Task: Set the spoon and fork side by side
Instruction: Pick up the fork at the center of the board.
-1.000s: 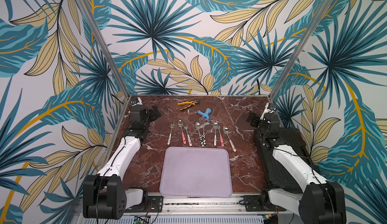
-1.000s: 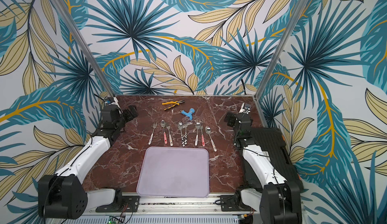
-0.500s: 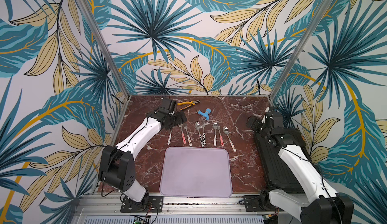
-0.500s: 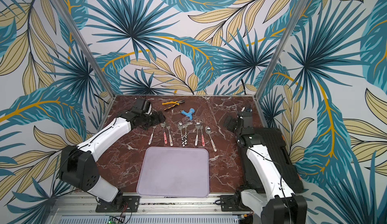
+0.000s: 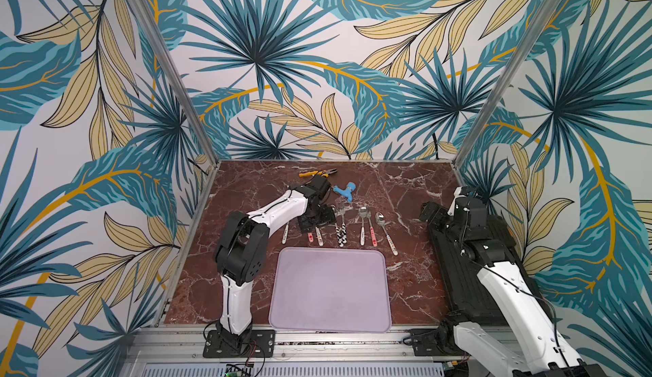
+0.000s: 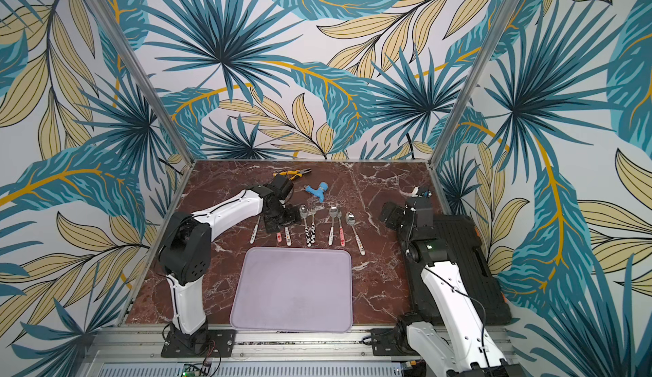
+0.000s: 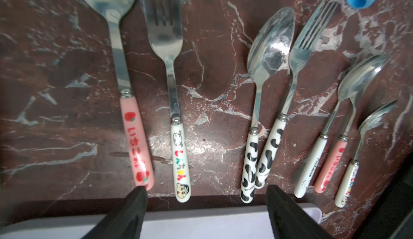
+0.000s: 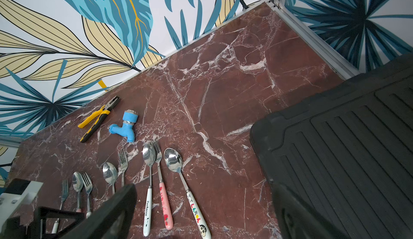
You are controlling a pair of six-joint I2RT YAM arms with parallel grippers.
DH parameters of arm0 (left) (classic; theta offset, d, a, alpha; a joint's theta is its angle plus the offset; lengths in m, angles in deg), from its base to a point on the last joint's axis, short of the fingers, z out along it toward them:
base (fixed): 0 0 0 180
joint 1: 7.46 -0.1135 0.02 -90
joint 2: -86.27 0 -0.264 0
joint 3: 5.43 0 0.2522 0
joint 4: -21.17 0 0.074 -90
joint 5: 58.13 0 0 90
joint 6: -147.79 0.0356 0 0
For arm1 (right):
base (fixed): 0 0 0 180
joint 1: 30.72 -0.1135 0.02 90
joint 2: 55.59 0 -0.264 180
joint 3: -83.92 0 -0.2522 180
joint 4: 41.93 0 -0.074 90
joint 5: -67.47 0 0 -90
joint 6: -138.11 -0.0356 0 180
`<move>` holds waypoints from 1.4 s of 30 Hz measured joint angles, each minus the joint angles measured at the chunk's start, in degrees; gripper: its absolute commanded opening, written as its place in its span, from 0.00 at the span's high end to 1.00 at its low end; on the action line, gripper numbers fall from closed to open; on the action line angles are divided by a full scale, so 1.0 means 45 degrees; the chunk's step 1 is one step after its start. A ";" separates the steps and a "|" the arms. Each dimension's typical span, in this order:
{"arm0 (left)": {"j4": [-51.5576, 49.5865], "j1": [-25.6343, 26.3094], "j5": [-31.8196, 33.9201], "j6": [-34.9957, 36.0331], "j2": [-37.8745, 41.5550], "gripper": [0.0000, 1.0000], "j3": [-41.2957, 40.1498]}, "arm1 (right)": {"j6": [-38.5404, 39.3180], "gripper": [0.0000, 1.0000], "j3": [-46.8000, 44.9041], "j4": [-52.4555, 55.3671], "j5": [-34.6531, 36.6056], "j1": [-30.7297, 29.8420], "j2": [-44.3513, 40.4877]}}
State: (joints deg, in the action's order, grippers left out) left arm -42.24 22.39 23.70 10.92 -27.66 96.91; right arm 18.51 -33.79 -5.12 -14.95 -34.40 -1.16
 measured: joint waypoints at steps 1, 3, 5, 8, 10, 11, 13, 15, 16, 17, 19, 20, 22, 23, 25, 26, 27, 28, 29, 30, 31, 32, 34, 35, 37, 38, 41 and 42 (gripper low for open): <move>-0.0141 0.0034 0.0015 -0.0010 -0.0155 0.13 0.0146 | 0.0000 0.00 -0.0024 0.0000 -0.0015 0.0000 0.0000; -0.0423 0.0073 0.0068 -0.0015 -0.0476 0.14 0.0476 | -0.0005 0.01 -0.0053 -0.0005 -0.0044 0.0000 0.0000; -0.0641 0.0107 0.0126 -0.0010 -0.0743 0.16 0.0777 | -0.0015 0.00 -0.0083 -0.0015 -0.0087 0.0000 0.0000; -0.0889 0.0112 0.0219 0.0034 -0.1064 0.18 0.1078 | -0.0058 0.00 -0.0194 -0.0024 -0.0131 0.0000 0.0000; -0.1044 0.0112 0.0301 0.0078 -0.1316 0.19 0.1258 | -0.0092 0.01 -0.0243 -0.0019 -0.0175 0.0000 0.0000; -0.1141 0.0112 0.0355 0.0097 -0.1467 0.20 0.1355 | -0.0097 0.01 -0.0243 -0.0024 -0.0185 0.0000 0.0000; -0.1268 0.0112 0.0398 0.0136 -0.1724 0.24 0.1481 | -0.0107 0.01 -0.0243 -0.0024 -0.0189 0.0000 -0.0005; -0.1370 0.0112 0.0389 0.0238 -0.1996 0.29 0.1627 | -0.0136 0.01 -0.0243 -0.0024 -0.0189 0.0000 -0.0005; -0.1399 0.0112 0.0379 0.0257 -0.2103 0.30 0.1690 | -0.0146 0.01 -0.0248 -0.0029 -0.0189 0.0000 -0.0015; -0.1418 0.0112 0.0369 0.0301 -0.2249 0.30 0.1773 | -0.0151 0.01 -0.0257 -0.0029 -0.0189 0.0000 -0.0029; -0.1496 0.0112 0.0359 0.0350 -0.2385 0.36 0.1953 | -0.0155 0.00 -0.0262 -0.0034 -0.0185 0.0000 -0.0044; -0.1496 0.0112 0.0355 0.0374 -0.2433 0.37 0.2006 | -0.0165 0.01 -0.0267 -0.0034 -0.0189 0.0000 -0.0049; -0.1535 0.0112 0.0359 0.0437 -0.2477 0.41 0.2069 | -0.0194 0.01 -0.0267 -0.0044 -0.0189 0.0000 -0.0049; -0.1559 0.0112 0.0369 0.0476 -0.2497 0.44 0.2084 | -0.0194 0.01 -0.0267 -0.0044 -0.0189 0.0000 -0.0049; -0.1637 0.0112 0.0379 0.0568 -0.2550 0.49 0.2161 | -0.0199 0.01 -0.0267 -0.0044 -0.0189 0.0000 -0.0049; -0.1681 0.0112 0.0379 0.0617 -0.2584 0.54 0.2210 | -0.0199 0.01 -0.0267 -0.0044 -0.0189 0.0000 -0.0049; -0.1710 0.0112 0.0379 0.0636 -0.2613 0.57 0.2239 | -0.0199 0.00 -0.0267 -0.0044 -0.0189 0.0000 -0.0049; -0.1749 0.0112 0.0389 0.0709 -0.2637 0.61 0.2254 | -0.0204 0.00 -0.0267 -0.0044 -0.0189 0.0000 -0.0049; -0.1807 0.0112 0.0393 0.0816 -0.2671 0.64 0.2288 | -0.0199 0.00 -0.0267 -0.0044 -0.0189 0.0000 -0.0049; -0.1865 0.0112 0.0389 0.0831 -0.2696 0.65 0.2336 | -0.0204 0.00 -0.0267 -0.0044 -0.0189 0.0000 -0.0049; -0.1948 0.0112 0.0403 0.0923 -0.2744 0.66 0.2404 | -0.0204 0.01 -0.0267 -0.0044 -0.0189 0.0000 -0.0049; -0.2035 0.0112 0.0432 0.0967 -0.2798 0.67 0.2477 | -0.0204 0.01 -0.0267 -0.0044 -0.0189 0.0000 -0.0049; -0.2239 0.0112 0.0481 0.1098 -0.2914 0.70 0.2662 | -0.0233 0.01 -0.0267 -0.0044 -0.0185 0.0000 -0.0053; -0.2322 0.0112 0.0529 0.1151 -0.2963 0.70 0.2730 | -0.0238 0.00 -0.0267 -0.0044 -0.0185 0.0000 -0.0063; -0.2487 0.0112 0.0602 0.1277 -0.3045 0.74 0.2871 | -0.0238 0.00 -0.0267 -0.0044 -0.0185 0.0000 -0.0102; -0.2555 0.0112 0.0665 0.1365 -0.3075 0.76 0.2909 | -0.0243 0.00 -0.0267 -0.0044 -0.0185 0.0000 -0.0131; -0.2749 0.0112 0.0831 0.1554 -0.3143 0.79 0.3021 | -0.0243 0.01 -0.0267 -0.0049 -0.0180 0.0000 -0.0219; -0.2788 0.0112 0.0874 0.1598 -0.3157 0.82 0.3031 | -0.0248 0.01 -0.0267 -0.0049 -0.0180 0.0000 -0.0243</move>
State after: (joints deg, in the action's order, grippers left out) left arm -54.78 22.89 27.64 18.11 -41.86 110.55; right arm 17.39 -34.99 -5.34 -15.76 -34.40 -2.25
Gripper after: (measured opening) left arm 0.214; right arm 0.995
